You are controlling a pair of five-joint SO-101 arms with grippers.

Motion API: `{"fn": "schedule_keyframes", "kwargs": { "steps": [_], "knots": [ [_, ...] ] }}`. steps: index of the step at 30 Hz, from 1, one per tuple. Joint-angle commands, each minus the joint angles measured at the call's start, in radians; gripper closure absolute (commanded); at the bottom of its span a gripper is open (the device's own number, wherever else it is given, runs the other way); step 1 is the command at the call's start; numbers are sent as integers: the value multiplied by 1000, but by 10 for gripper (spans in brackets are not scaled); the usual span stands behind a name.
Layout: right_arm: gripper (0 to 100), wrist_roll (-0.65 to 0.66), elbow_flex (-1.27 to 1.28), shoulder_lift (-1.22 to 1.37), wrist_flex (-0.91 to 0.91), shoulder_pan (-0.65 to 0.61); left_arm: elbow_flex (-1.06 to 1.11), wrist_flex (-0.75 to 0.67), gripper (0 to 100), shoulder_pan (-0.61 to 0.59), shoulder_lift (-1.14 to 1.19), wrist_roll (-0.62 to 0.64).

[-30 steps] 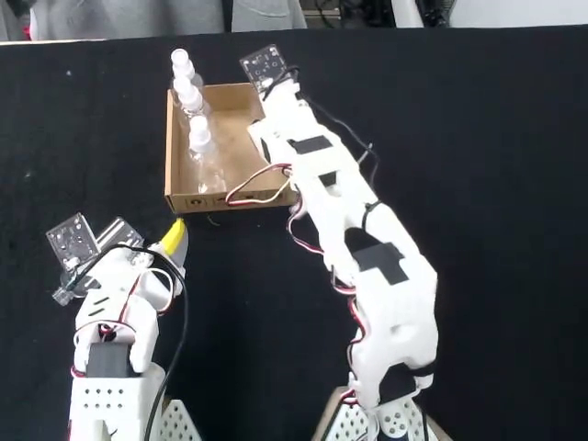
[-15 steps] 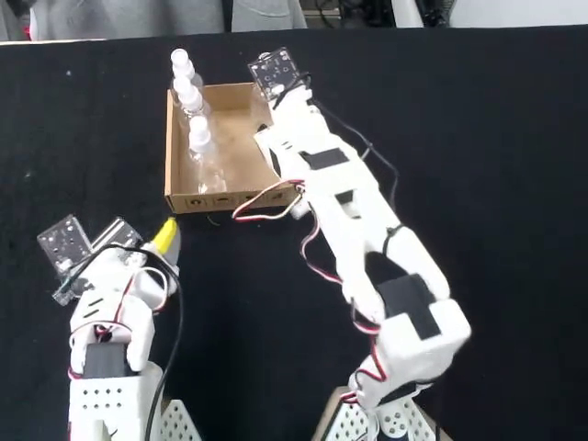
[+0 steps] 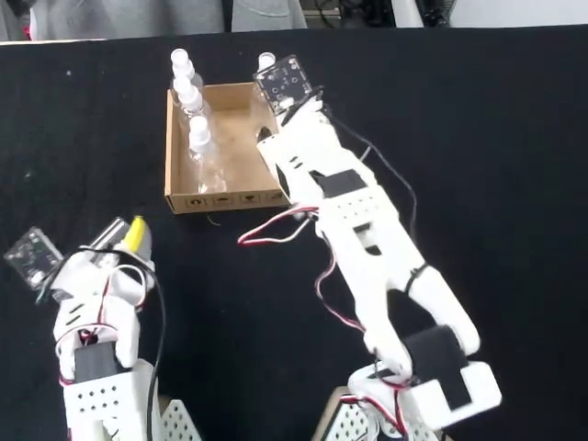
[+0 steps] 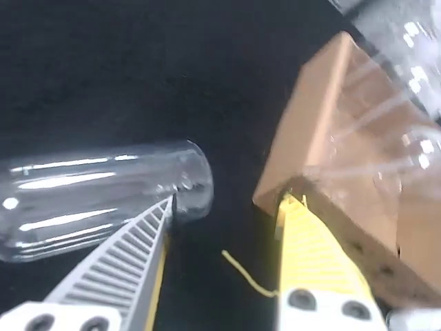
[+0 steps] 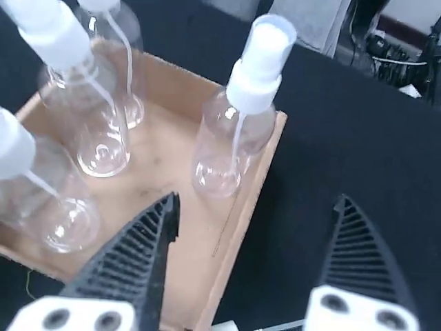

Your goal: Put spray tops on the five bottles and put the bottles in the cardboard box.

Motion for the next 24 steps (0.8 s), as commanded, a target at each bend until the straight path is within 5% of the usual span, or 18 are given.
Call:
{"fn": "schedule_keyframes", "kwargs": {
  "steps": [1,8,16,21,24],
  "knots": [
    [709,-6,-2,-93,9,-25,-73,-21,777,-54,-12,21],
    [709,-6,-10,-97,54,-48,-113,-31,777,-213,-12,23],
    [709,-6,-10,-93,54,-51,-127,-31,773,-263,-12,17],
    [709,-6,-10,-93,55,-51,-127,-26,772,-283,-12,-230],
    [709,-6,-10,-93,55,-51,-128,-29,773,-286,-12,-275]
  ]
}}
